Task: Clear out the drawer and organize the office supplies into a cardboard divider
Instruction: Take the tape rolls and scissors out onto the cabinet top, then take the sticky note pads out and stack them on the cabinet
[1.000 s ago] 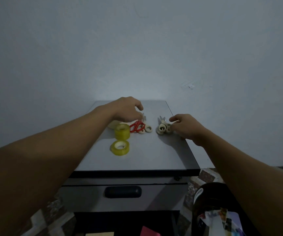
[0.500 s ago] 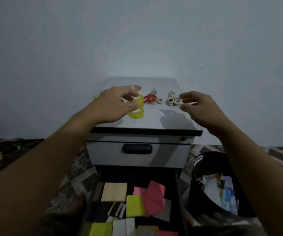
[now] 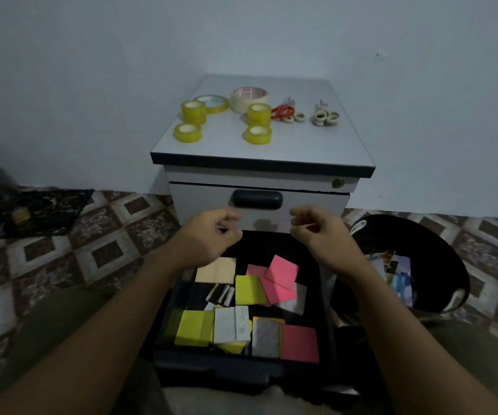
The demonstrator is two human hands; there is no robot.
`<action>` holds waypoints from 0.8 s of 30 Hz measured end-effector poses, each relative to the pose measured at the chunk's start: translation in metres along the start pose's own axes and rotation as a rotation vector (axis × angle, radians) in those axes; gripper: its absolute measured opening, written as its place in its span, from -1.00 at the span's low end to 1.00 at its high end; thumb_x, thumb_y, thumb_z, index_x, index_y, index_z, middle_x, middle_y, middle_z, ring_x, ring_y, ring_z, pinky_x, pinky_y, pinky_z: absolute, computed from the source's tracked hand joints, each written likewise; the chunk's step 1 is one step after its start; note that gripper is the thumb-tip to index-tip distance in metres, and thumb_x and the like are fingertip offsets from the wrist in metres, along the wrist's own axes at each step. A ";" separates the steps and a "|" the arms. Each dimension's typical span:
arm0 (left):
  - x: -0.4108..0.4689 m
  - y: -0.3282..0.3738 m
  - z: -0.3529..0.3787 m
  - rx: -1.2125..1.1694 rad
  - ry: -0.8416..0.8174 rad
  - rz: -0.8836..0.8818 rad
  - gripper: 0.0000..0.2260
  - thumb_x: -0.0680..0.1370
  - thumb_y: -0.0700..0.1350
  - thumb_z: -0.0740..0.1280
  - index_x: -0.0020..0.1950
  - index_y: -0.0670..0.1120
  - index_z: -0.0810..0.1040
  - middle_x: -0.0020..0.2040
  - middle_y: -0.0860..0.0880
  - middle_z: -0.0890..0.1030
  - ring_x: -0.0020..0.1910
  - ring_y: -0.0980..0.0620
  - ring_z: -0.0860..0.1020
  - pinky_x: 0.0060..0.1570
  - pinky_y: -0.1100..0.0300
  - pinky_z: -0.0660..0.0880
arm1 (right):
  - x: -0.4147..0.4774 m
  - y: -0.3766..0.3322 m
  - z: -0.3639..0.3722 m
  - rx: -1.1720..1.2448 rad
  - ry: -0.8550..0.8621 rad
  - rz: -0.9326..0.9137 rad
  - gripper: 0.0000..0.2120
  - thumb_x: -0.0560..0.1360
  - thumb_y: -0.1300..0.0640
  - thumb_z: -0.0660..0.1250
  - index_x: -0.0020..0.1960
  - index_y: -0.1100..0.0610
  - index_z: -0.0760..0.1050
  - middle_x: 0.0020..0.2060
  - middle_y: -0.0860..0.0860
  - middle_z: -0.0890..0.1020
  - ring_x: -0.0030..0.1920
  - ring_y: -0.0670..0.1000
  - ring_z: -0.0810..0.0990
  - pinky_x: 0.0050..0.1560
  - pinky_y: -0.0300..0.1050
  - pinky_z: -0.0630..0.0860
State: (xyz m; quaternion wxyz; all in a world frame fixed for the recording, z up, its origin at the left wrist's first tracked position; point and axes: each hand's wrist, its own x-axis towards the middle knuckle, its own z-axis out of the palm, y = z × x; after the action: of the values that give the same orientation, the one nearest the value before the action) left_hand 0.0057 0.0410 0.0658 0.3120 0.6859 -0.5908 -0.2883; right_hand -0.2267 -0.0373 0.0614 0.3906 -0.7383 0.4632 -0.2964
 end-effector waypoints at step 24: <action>-0.021 -0.123 0.113 0.174 -0.442 -0.300 -0.45 0.51 -0.19 0.41 0.49 0.04 0.40 0.35 -0.10 0.47 0.16 -0.06 0.56 0.18 0.05 0.54 | -0.045 0.126 0.088 -0.577 -0.679 0.376 -0.52 0.55 0.24 0.15 0.46 0.06 0.30 0.39 0.17 0.45 0.35 0.18 0.45 0.26 -0.10 0.38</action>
State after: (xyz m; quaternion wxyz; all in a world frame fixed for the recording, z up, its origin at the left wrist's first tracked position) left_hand -0.0058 0.0649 -0.1008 0.0694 0.7104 -0.5590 -0.4219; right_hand -0.2308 -0.0029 -0.0947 0.3456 -0.7750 0.4984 0.1777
